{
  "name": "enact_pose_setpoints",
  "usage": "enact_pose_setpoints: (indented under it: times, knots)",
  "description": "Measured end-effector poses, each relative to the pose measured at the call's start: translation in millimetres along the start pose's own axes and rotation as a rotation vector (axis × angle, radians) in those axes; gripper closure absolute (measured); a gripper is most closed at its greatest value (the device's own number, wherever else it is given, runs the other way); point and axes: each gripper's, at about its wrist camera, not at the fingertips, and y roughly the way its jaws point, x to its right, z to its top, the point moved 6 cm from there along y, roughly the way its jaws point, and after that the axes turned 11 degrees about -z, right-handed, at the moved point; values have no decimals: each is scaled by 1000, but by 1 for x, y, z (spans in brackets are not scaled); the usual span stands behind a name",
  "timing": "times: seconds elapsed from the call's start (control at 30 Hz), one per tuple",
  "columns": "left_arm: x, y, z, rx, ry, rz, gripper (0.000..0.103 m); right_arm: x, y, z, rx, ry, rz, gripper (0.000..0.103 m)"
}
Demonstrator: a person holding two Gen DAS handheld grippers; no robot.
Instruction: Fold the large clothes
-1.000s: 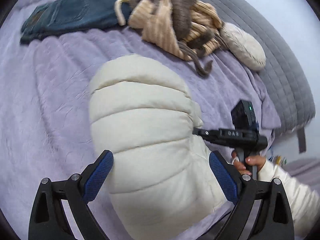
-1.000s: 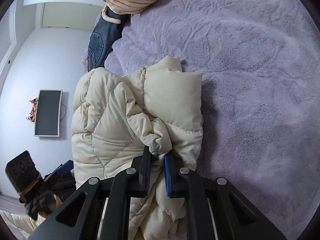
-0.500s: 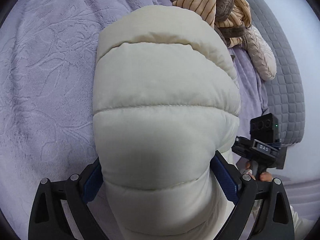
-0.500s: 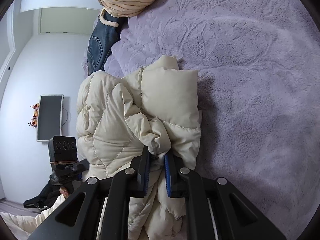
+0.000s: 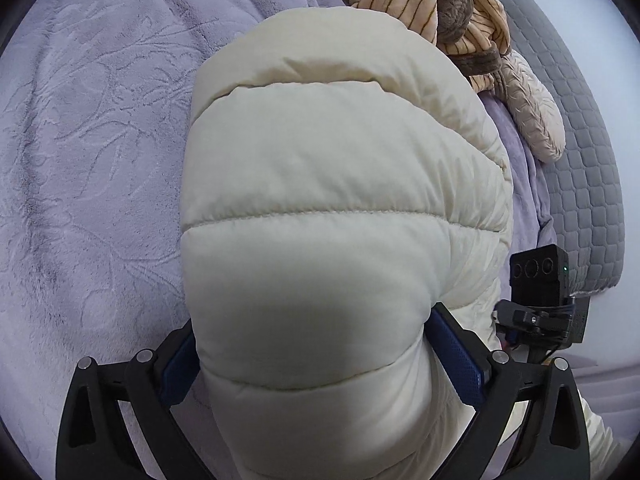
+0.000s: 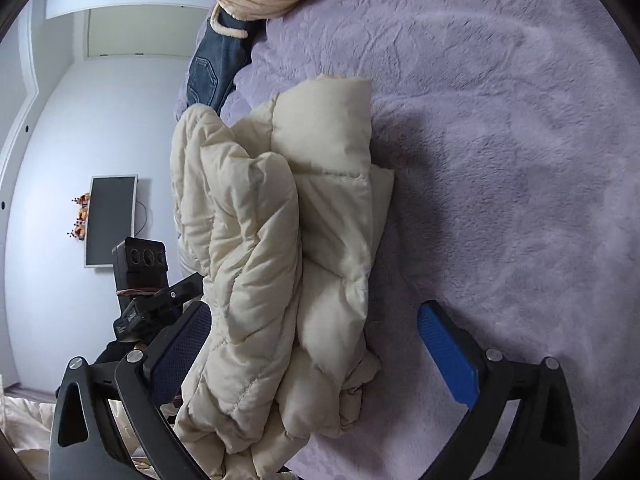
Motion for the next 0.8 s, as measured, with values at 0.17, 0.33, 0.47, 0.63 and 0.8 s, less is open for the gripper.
enact_pose_setpoints:
  times: [0.17,0.33,0.47,0.63,0.8]
  knots:
    - [-5,4,1,-4,-16,-25,1,-10,33,10,-62,-34,29,0]
    - [-7,10,2,2,-44,-25,1,-9,43,16,-61,13,67,0]
    - [0,12,2,15,-22,24,1,-5,40,13,-58,41,56,0]
    - [8,7,0,33,13,75,14,-12,33,3,-63,73,43,24]
    - [10,1,-4,48,31,75,18,-31,13,-13,-21,48,24,53]
